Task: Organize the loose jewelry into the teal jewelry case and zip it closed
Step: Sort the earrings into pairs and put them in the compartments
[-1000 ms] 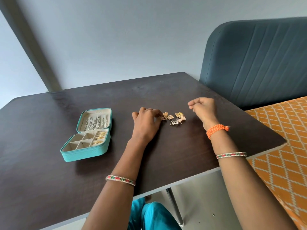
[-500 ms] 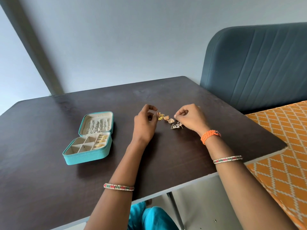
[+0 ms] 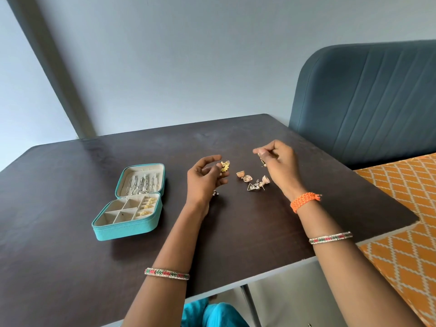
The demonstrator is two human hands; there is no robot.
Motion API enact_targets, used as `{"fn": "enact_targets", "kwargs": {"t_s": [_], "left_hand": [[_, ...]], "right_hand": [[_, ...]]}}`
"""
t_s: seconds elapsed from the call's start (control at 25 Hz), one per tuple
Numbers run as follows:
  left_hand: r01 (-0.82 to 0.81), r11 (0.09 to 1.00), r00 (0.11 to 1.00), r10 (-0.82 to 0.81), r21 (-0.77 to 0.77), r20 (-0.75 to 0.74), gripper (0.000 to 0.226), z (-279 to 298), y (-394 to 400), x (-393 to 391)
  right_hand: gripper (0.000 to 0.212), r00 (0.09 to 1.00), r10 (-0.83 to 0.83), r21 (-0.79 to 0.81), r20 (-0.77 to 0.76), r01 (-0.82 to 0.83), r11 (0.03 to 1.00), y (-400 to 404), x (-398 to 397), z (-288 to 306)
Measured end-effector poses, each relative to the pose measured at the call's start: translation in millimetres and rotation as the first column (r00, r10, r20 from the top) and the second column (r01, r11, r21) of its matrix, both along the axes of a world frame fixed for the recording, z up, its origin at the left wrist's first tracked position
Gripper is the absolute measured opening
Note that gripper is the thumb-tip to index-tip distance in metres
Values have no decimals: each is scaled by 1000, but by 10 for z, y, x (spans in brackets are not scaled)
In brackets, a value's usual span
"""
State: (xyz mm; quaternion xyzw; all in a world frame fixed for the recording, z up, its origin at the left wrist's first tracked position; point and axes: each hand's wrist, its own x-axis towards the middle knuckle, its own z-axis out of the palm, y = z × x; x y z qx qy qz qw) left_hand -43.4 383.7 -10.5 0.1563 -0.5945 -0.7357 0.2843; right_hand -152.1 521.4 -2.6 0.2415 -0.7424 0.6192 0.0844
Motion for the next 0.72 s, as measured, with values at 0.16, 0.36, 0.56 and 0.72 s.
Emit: {"fn": "enact_targets", "kwargs": {"t_s": [0.16, 0.36, 0.56, 0.72], "left_hand": [[43, 947, 995, -13, 318, -95, 11, 76, -15, 23], [156, 888, 986, -113, 432, -123, 14, 107, -25, 38], [106, 952, 994, -91, 288, -65, 16, 62, 17, 12], [-15, 990, 1000, 17, -140, 17, 20, 24, 27, 7]], "right_hand": [[12, 872, 449, -316, 193, -378, 870, -86, 124, 69], [20, 847, 507, -77, 159, -501, 862, -324, 226, 26], [9, 877, 464, -59, 127, -460, 886, -289, 221, -10], [7, 921, 371, -47, 117, -368, 929, -278, 190, -42]]}}
